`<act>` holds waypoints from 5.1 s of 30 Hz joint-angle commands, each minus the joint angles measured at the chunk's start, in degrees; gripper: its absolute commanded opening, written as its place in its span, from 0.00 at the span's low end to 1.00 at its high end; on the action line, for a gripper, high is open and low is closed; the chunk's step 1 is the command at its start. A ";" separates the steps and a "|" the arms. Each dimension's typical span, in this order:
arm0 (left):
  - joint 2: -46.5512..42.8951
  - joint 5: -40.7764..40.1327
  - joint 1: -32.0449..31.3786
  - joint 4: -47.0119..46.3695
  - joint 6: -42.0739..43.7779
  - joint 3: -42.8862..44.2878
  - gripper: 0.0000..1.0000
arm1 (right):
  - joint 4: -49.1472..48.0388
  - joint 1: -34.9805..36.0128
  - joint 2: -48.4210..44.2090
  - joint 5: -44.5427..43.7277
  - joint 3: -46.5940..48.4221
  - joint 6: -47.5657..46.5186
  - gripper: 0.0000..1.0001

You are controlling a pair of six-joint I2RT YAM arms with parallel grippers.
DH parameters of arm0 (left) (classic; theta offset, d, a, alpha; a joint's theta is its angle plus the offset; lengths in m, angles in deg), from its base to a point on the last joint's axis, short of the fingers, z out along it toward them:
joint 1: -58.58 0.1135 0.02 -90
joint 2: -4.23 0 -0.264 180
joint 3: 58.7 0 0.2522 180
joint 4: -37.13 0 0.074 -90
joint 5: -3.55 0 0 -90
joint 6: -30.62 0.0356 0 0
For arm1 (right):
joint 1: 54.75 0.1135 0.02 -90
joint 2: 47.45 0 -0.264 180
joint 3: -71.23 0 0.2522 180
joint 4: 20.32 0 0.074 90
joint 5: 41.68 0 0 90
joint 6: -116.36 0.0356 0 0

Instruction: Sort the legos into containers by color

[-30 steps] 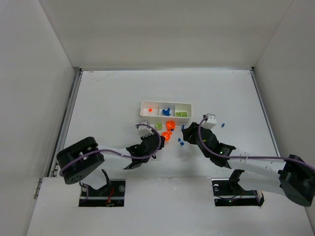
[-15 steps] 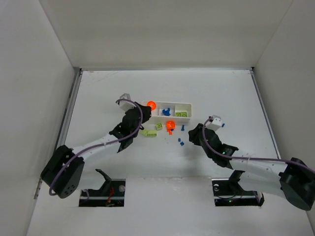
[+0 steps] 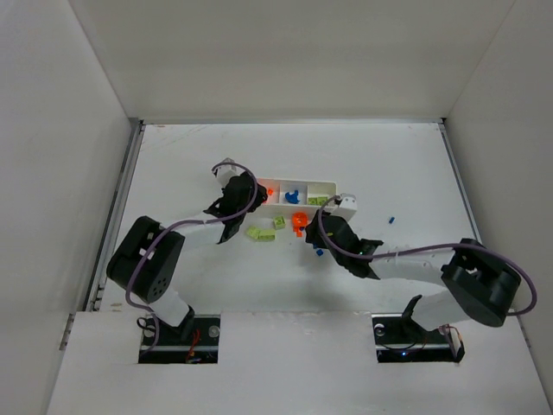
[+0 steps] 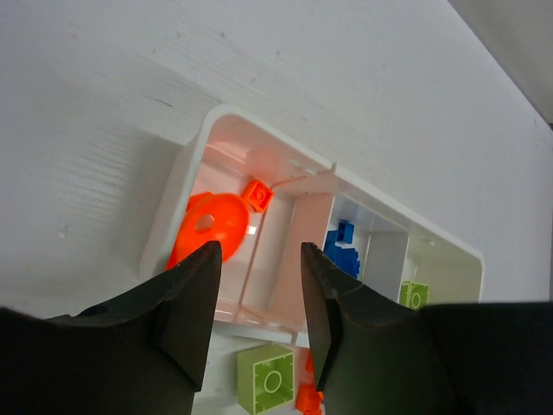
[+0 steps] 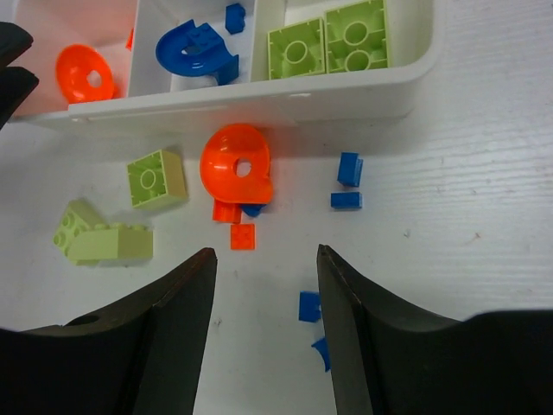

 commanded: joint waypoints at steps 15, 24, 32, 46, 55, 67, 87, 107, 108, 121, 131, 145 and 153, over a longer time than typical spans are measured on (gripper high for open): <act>-22.26 -8.79 -13.52 -2.93 2.79 -17.64 0.33 | -9.26 -3.39 18.26 -0.33 9.43 5.25 0.49; -27.28 -14.32 -21.96 -2.23 4.90 -20.73 0.33 | -16.46 -5.67 21.78 0.81 7.67 7.37 0.38; -28.07 -16.53 -24.95 -2.76 5.25 -22.40 0.35 | -20.26 -6.20 21.35 1.52 5.74 7.11 0.14; -38.52 -16.70 -21.01 -0.30 6.83 -26.53 0.37 | -13.84 1.36 4.39 -4.73 1.42 5.52 0.11; -48.98 -16.35 -14.32 3.48 6.92 -30.48 0.38 | -7.87 -1.10 13.15 1.68 19.68 -0.63 0.11; -48.72 -15.82 -14.06 2.43 6.39 -31.28 0.38 | 2.24 -2.51 28.72 4.42 40.44 -1.51 0.19; -43.01 -16.44 -21.87 -0.47 7.62 -28.29 0.39 | 16.11 -31.03 -17.13 -5.61 -0.58 0.95 0.25; -44.15 -16.17 -25.75 -1.61 8.41 -27.76 0.40 | 10.07 -42.76 1.74 5.20 2.30 -7.75 0.51; -44.07 -16.17 -25.75 -1.61 8.41 -27.76 0.40 | 10.07 -42.41 2.35 4.94 2.74 -7.92 0.50; -42.22 -16.26 -25.48 -2.23 8.41 -27.67 0.40 | 9.72 -44.08 5.61 5.99 4.86 -8.63 0.35; -44.86 -16.44 -24.08 -1.61 8.41 -28.64 0.40 | 9.72 -43.99 3.95 5.03 3.89 -8.54 0.16; -46.09 -22.14 -22.58 10.06 10.43 -25.75 0.42 | 10.86 -18.62 -6.09 3.53 12.57 -6.35 0.14; -37.84 -23.91 -22.14 16.14 10.00 -22.75 0.45 | 6.30 -9.28 8.58 7.48 24.97 -6.08 0.14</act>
